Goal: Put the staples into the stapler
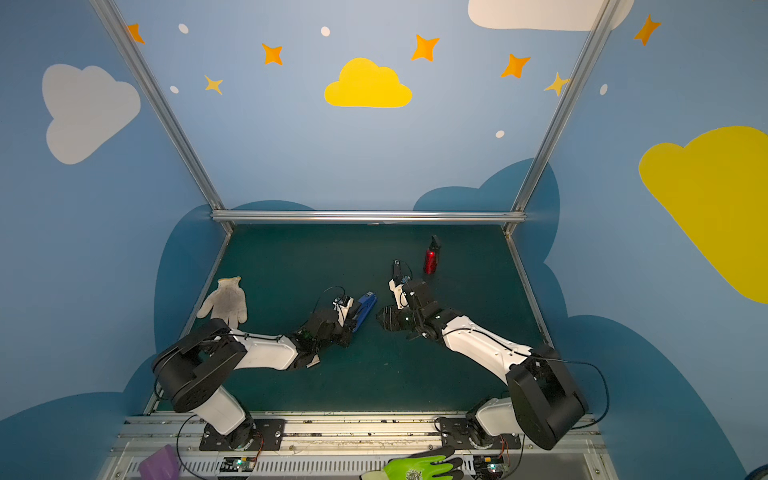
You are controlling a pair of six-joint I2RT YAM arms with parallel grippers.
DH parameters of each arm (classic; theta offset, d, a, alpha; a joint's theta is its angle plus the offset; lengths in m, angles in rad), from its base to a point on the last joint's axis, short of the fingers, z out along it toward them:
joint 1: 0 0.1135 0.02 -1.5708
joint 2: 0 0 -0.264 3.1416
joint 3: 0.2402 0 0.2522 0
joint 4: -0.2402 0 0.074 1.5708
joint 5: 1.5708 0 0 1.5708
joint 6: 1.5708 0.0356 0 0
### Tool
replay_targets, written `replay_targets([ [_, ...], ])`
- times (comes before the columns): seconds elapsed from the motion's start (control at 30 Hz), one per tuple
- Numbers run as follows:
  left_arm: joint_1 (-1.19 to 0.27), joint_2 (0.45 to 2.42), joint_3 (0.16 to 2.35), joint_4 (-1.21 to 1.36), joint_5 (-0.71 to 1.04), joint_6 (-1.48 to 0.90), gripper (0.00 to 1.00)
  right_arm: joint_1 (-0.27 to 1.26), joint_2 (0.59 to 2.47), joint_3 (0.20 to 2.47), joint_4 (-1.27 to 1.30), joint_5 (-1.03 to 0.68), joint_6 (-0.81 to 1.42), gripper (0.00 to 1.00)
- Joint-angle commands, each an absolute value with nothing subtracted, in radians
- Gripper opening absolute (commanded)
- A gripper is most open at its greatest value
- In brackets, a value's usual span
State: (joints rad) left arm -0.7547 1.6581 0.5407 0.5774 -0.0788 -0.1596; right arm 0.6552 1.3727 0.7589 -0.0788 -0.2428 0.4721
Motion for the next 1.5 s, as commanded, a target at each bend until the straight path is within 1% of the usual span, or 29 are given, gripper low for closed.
replay_targets([
  [0.0,-0.768,1.672,0.563,0.536,-0.087,-0.179,0.15,0.646,1.35,0.737,-0.091,-0.227,0.48,0.57],
  [0.1,-0.778,1.665,0.558,0.512,-0.102,-0.183,0.21,0.64,1.353,0.732,-0.08,-0.227,0.483,0.57],
  [0.23,-0.788,1.636,0.538,0.492,-0.095,-0.192,0.26,0.634,1.358,0.733,-0.076,-0.233,0.482,0.57],
  [0.3,-0.791,1.604,0.526,0.48,-0.081,-0.196,0.33,0.629,1.356,0.733,-0.077,-0.235,0.48,0.57],
  [0.4,-0.8,1.546,0.528,0.418,-0.06,-0.192,0.38,0.619,1.352,0.729,-0.082,-0.235,0.475,0.57],
  [0.43,-0.802,1.527,0.528,0.394,-0.057,-0.189,0.38,0.615,1.347,0.727,-0.084,-0.235,0.474,0.57],
  [0.53,-0.806,1.453,0.537,0.295,-0.053,-0.193,0.39,0.599,1.328,0.717,-0.087,-0.239,0.471,0.57],
  [0.63,-0.805,1.37,0.566,0.172,-0.058,-0.207,0.44,0.583,1.305,0.712,-0.105,-0.247,0.468,0.57],
  [0.7,-0.809,1.323,0.602,0.078,-0.078,-0.24,0.52,0.574,1.284,0.713,-0.123,-0.263,0.459,0.58],
  [0.77,-0.8,1.31,0.663,-0.031,-0.129,-0.309,0.57,0.568,1.266,0.719,-0.15,-0.284,0.449,0.6],
  [0.83,-0.772,1.328,0.753,-0.158,-0.082,-0.31,0.57,0.565,1.249,0.725,-0.177,-0.328,0.43,0.61],
  [0.97,-0.719,1.453,0.977,-0.429,-0.004,-0.304,0.57,0.563,1.209,0.73,-0.212,-0.436,0.396,0.65],
  [1.07,-0.698,1.553,1.103,-0.553,0.08,-0.268,0.57,0.562,1.178,0.729,-0.236,-0.521,0.371,0.66],
  [1.13,-0.695,1.618,1.183,-0.626,0.111,-0.239,0.57,0.563,1.147,0.713,-0.238,-0.544,0.367,0.66],
  [1.27,-0.695,1.746,1.321,-0.753,0.087,-0.222,0.56,0.561,1.098,0.681,-0.251,-0.538,0.371,0.66],
  [1.47,-0.697,1.878,1.451,-0.852,0.04,-0.209,0.53,0.561,1.078,0.649,-0.254,-0.53,0.377,0.65],
])
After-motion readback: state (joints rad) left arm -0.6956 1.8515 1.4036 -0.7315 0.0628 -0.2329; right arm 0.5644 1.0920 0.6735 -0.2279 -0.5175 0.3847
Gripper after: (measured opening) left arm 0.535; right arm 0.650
